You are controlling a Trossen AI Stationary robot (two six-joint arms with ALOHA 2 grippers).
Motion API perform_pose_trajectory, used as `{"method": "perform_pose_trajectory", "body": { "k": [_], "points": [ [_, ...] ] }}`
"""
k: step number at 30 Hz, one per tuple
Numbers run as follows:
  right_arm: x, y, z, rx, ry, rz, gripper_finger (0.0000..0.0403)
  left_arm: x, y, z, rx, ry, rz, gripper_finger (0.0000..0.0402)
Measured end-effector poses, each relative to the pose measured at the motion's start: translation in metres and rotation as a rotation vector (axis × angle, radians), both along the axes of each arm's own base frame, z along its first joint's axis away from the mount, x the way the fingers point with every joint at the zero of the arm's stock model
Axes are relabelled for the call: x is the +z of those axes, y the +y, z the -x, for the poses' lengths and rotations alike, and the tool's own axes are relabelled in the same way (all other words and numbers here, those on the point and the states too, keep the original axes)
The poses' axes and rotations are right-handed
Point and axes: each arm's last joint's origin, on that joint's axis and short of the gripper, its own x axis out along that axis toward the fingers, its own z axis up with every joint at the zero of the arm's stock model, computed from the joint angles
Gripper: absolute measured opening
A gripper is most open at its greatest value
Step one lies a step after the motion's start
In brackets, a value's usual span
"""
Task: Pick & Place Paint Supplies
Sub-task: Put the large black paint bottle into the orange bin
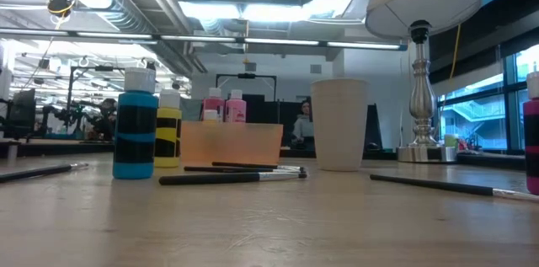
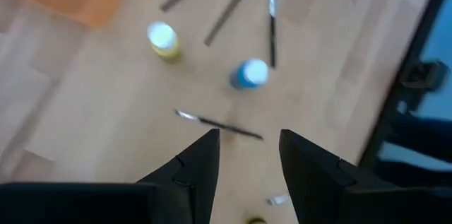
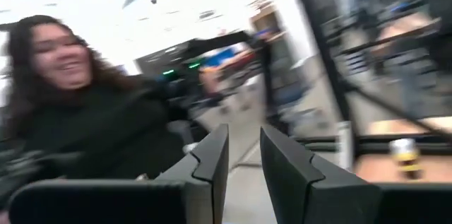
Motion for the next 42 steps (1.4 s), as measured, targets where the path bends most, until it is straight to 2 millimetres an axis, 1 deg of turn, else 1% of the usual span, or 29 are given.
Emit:
{"method": "perform_pose_trajectory", "body": {
  "k": [3, 5, 8, 11, 15, 18, 21, 23, 27, 30, 32, 37, 42],
  "points": [
    [-0.006, 0.004, -0.007, -0.119, 0.006, 0.026, 0.0087, 0.000, -0.010, 0.005, -0.040, 0.015, 0.047, 0.0143],
    [-0.011, 0.007, -0.013, -0.176, 0.029, 0.023, 0.0087, 0.001, -0.017, 0.006, -0.072, -0.007, 0.063, 0.0143],
    [-0.017, 0.014, -0.022, -0.205, 0.056, -0.013, 0.0087, 0.002, -0.027, 0.011, -0.117, -0.017, 0.071, 0.0143],
    [-0.021, 0.022, -0.029, -0.216, 0.039, -0.054, 0.0087, 0.002, -0.037, 0.018, -0.161, -0.020, 0.067, 0.0143],
    [-0.026, 0.033, -0.033, -0.256, 0.044, -0.071, 0.0087, 0.002, -0.046, 0.026, -0.201, -0.049, 0.026, 0.0143],
    [-0.022, 0.043, -0.032, -0.286, 0.059, -0.078, 0.0087, 0.002, -0.053, 0.033, -0.213, -0.071, 0.008, 0.0143],
    [-0.013, 0.053, -0.031, -0.311, 0.124, -0.023, 0.0087, 0.002, -0.059, 0.038, -0.231, -0.064, 0.027, 0.0143],
    [-0.007, 0.057, -0.029, -0.333, 0.223, -0.010, 0.0087, 0.002, -0.063, 0.043, -0.252, -0.062, 0.031, 0.0143],
    [0.008, 0.062, -0.019, -0.373, 0.481, -0.063, 0.0087, 0.002, -0.070, 0.050, -0.283, -0.094, -0.001, 0.0143],
    [0.014, 0.067, -0.011, -0.420, 0.644, -0.065, 0.0087, 0.003, -0.073, 0.054, -0.289, -0.127, -0.034, 0.0143],
    [0.014, 0.070, -0.007, -0.452, 0.743, -0.072, 0.0087, 0.003, -0.074, 0.055, -0.302, -0.134, -0.045, 0.0143],
    [0.004, 0.071, -0.001, -0.535, 1.052, -0.169, 0.0087, 0.004, -0.074, 0.055, -0.316, -0.184, -0.114, 0.0143],
    [-0.016, 0.058, 0.013, -0.669, 1.439, -0.188, 0.0087, 0.005, -0.071, 0.053, -0.310, -0.252, -0.215, 0.0143]
  ]
}}
